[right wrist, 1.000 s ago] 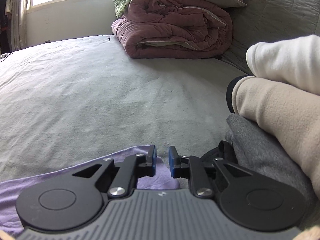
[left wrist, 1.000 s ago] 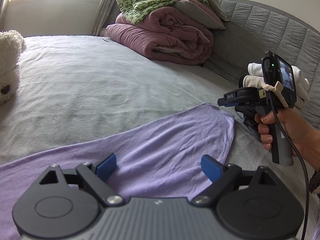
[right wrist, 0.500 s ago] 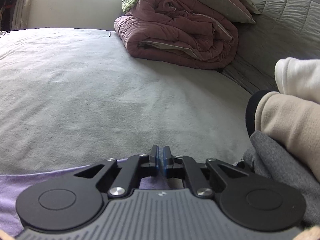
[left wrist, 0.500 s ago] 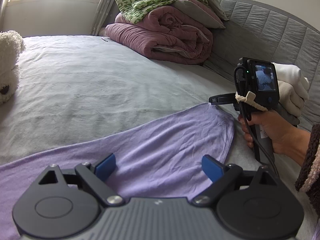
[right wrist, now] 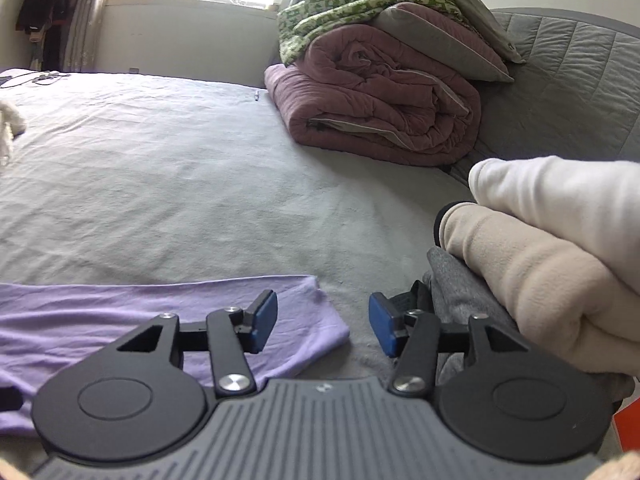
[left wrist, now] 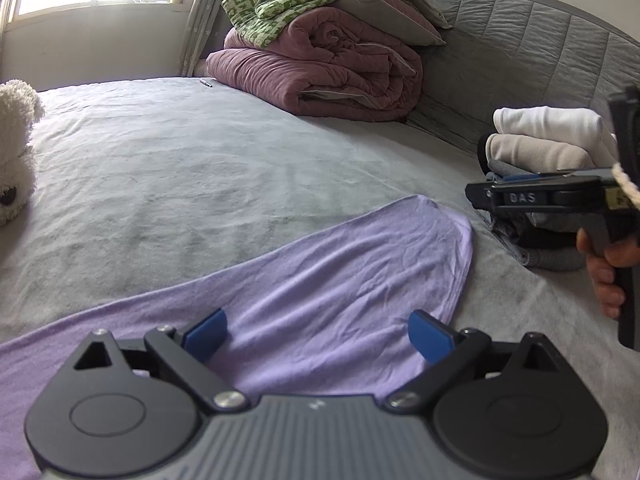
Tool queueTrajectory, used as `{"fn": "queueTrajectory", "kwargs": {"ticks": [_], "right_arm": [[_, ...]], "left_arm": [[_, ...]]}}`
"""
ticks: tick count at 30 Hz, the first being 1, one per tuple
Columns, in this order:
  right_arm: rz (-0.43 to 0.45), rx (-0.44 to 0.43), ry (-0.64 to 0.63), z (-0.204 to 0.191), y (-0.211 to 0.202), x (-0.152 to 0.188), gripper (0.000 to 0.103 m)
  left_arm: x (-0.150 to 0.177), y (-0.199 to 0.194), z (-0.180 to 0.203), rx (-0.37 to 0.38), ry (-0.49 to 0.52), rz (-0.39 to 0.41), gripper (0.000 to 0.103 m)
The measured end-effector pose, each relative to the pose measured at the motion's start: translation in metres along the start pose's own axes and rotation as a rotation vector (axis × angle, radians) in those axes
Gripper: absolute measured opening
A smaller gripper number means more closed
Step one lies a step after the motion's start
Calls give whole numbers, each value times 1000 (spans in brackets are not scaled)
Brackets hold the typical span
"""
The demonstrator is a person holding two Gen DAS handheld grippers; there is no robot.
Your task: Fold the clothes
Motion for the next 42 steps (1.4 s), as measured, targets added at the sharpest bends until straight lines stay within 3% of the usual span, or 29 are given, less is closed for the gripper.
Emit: {"fn": "queueTrajectory", "kwargs": {"ticks": [5,13,18,22,27,31,38,42], "right_arm": [[38,-79,18,-11,-49,-16,70],[29,-138,180,-8,-115,-17,76],[27,-177,285,-7,-158,-7,79],[19,-207,299,-16,-188,5,80],[-38,-238,353,-29,-214,33,81],[-93,-261,402,-41,-234,56,81],[-159,-286,371,-66,-268,86,82],[-205,-214,304,-69,-278,115,89]], "left_arm": [[-14,-21,9,-44,-19,17,97],[-23,-100,36,-116,126,-16,98],[1,-155,49,-143,157,-41,98],[23,-191,58,-167,148,-60,98],[46,-229,69,-225,137,-62,98],[65,-248,81,-297,140,-85,99],[91,-264,108,-288,112,-101,100],[107,-261,118,-318,102,-164,100]]}}
Point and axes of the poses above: each gripper's, at about its wrist camera, not at the fingertips, and y roughly the way its jaws point, z to its right, x to its underside, the point moved 7 cm from there along y, roughly the way its jaws point, and after that the axes turned 11 degrees about z, right-handed, at the moved point
